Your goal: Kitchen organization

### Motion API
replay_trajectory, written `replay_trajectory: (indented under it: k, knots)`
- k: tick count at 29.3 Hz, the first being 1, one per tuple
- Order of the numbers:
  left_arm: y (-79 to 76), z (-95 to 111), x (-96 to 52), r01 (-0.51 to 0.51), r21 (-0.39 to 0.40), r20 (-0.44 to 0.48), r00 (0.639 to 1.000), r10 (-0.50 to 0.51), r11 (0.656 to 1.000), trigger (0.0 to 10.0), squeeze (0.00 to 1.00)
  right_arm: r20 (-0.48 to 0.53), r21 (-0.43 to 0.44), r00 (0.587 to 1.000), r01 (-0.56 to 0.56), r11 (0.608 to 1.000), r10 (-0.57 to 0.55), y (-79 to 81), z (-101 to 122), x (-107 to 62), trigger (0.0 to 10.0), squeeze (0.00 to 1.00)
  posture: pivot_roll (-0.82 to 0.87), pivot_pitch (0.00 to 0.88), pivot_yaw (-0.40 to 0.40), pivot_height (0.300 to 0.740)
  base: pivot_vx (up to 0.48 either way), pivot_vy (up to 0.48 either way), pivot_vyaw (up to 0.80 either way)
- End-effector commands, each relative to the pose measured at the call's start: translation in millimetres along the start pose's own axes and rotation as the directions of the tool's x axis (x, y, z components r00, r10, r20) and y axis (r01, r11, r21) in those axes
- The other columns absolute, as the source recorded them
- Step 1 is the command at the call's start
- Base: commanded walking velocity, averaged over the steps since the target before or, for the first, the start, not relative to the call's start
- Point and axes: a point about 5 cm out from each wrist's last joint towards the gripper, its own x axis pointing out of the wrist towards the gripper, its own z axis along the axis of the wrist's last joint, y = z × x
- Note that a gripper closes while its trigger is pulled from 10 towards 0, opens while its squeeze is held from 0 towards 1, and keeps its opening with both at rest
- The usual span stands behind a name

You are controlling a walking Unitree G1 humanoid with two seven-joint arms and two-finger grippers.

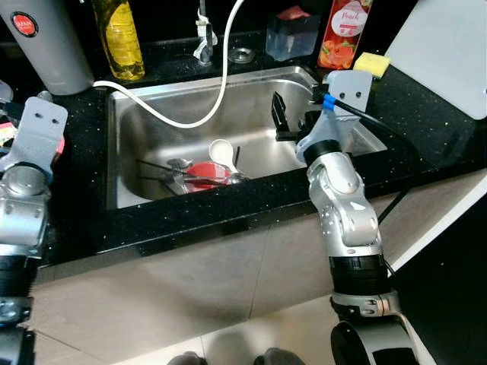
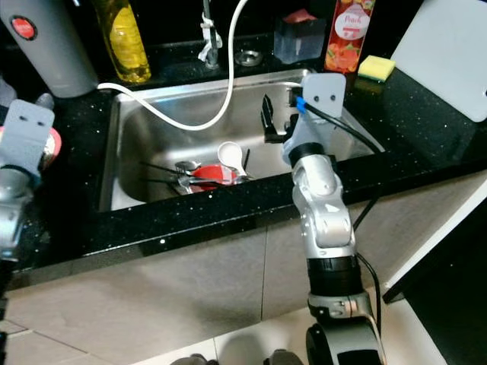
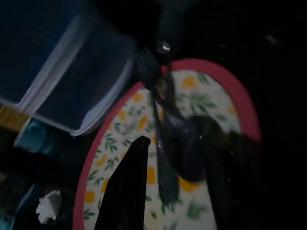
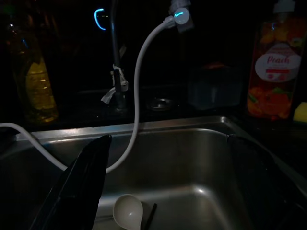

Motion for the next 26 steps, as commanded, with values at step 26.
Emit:
replay_trajectory:
  k: [26]
  knots:
    - [7.8, -37.7, 14.5, 0.116, 0.112, -0.158, 0.983, -0.098, 0.987, 10.0, 0.0, -0.004, 0.006, 1.0, 0.014, 1.0, -0.014, -2.9, -1.8, -5.4, 10.0, 0.0, 0.02, 0.0, 0.025, 0.74, 0.0, 0.0, 0.0]
